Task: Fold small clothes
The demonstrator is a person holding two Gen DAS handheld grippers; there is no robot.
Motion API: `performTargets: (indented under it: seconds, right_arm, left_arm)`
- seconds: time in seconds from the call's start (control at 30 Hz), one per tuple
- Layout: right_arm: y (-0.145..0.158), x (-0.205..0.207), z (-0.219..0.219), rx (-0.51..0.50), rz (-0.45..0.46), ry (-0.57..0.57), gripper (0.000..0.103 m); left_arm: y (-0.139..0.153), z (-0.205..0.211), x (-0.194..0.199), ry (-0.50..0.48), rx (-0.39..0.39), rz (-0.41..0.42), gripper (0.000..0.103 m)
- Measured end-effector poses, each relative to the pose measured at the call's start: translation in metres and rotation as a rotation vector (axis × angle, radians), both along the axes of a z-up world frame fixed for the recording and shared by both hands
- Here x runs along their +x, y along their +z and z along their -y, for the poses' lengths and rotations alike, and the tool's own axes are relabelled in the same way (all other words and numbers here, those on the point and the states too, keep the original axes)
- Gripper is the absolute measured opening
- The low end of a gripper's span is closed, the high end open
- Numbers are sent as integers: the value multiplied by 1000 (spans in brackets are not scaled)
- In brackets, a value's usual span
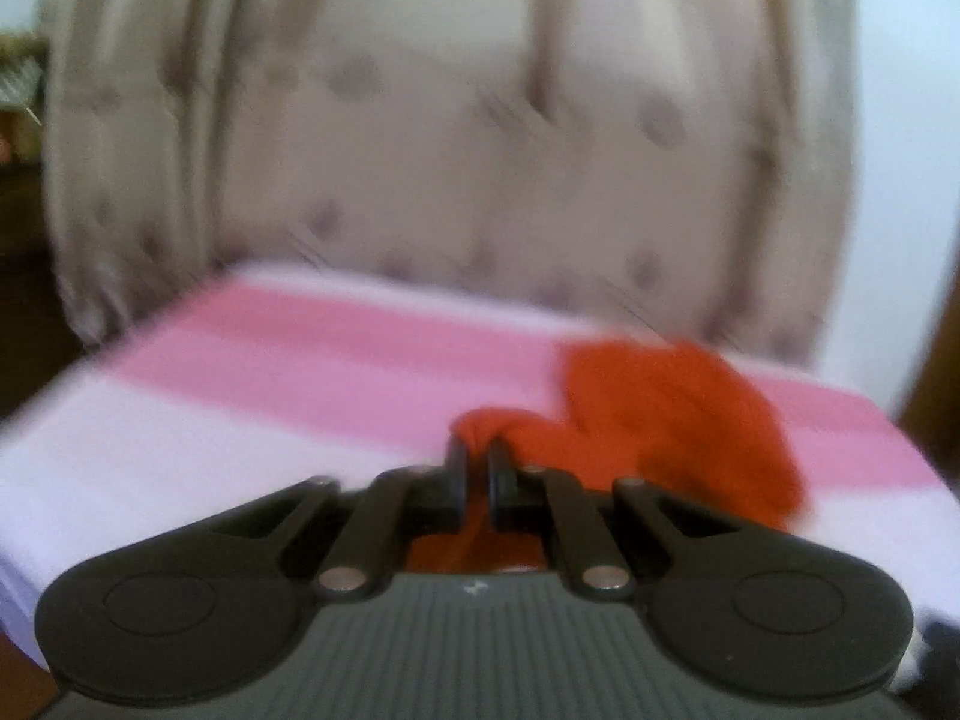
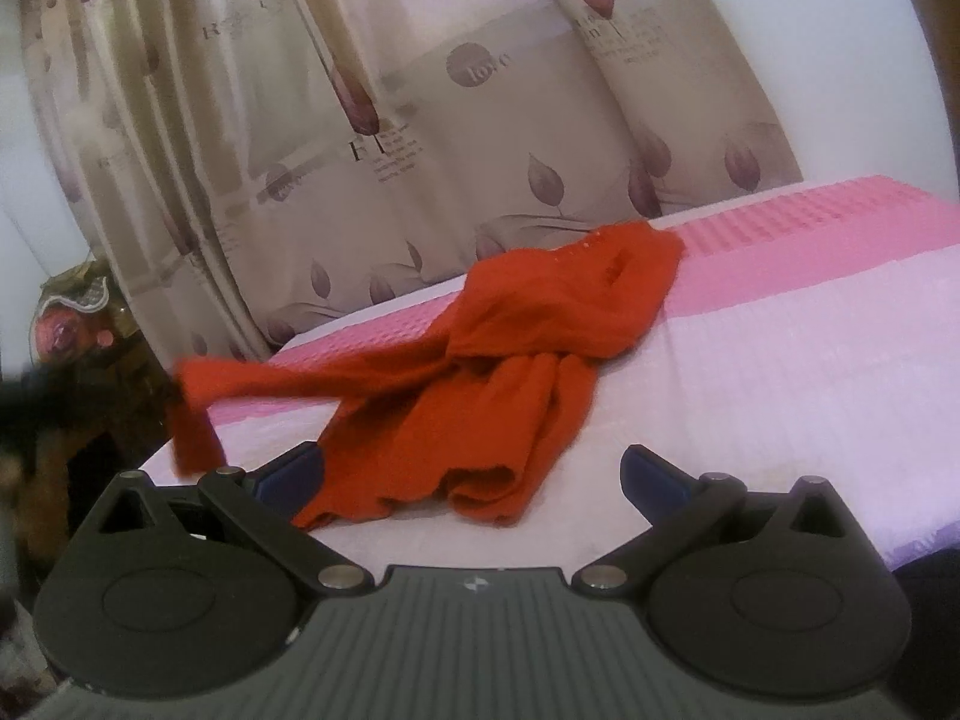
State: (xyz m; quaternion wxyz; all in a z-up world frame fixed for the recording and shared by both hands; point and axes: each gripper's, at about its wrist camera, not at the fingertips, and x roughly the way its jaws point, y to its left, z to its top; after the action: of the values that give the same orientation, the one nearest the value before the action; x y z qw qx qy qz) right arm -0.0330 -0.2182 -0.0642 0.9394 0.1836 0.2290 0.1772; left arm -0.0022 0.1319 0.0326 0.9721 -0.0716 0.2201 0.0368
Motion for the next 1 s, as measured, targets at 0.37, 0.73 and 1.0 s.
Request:
performTargets:
  seconds: [0.37, 0.73, 1.0]
  right_arm:
    - [-8, 38, -6, -36, -83, -16, 103]
    - [-23, 61, -12, -83, -180, -34, 103]
    - [-8, 80, -9, -110, -144, -20, 103]
  left_arm:
    - [80, -126, 174, 369, 249, 60, 6]
    - [-77, -217, 249, 584, 196, -330, 10]
    - [-63, -222, 211, 635, 195, -110, 89]
